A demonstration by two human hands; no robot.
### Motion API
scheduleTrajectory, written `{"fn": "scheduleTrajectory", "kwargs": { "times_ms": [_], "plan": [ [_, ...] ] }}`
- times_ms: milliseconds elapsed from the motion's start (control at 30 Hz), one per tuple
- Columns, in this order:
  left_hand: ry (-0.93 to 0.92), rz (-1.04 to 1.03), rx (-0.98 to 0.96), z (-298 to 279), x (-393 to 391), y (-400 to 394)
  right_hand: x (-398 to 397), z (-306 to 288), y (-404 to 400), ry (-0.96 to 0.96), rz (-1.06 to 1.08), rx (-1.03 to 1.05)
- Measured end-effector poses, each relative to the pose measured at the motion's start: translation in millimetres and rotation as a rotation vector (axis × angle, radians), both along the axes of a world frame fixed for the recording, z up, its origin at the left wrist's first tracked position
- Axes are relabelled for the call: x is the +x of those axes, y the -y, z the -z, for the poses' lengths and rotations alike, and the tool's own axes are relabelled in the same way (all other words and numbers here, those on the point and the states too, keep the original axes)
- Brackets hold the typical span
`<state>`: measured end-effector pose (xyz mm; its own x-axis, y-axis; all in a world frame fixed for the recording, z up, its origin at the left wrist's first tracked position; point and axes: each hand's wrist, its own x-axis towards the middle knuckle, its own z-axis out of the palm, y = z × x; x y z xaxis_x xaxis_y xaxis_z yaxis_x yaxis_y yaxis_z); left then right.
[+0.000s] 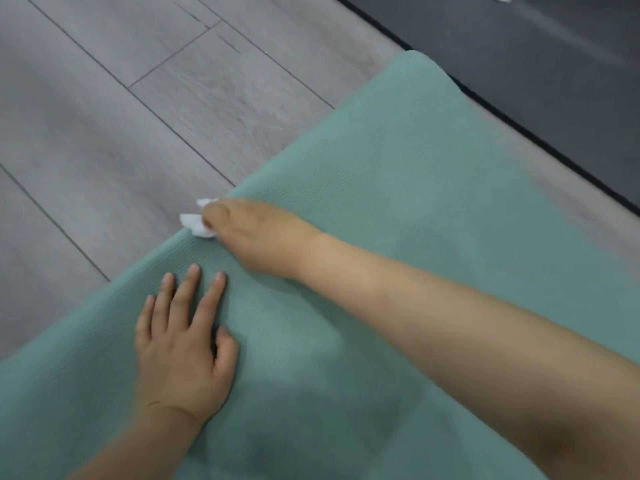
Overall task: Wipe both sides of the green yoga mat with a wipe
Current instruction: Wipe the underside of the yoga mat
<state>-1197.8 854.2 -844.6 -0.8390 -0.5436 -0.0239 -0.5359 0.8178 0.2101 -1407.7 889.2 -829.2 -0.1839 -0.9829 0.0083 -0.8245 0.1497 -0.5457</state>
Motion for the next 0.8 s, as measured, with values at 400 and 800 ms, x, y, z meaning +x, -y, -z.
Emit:
{"fn": "scheduleTrajectory", "kwargs": {
  "times_ms": [400,800],
  "plan": [
    [0.001,0.011,0.003,0.1,0.8,2.0,-130.7,-4.0,-36.8,-0.13,0.943,0.04],
    [-0.004,0.007,-0.002,0.4,-0.3,0.6,-111.7,-0.5,-62.0,-0.161,0.75,0.041]
  ]
}}
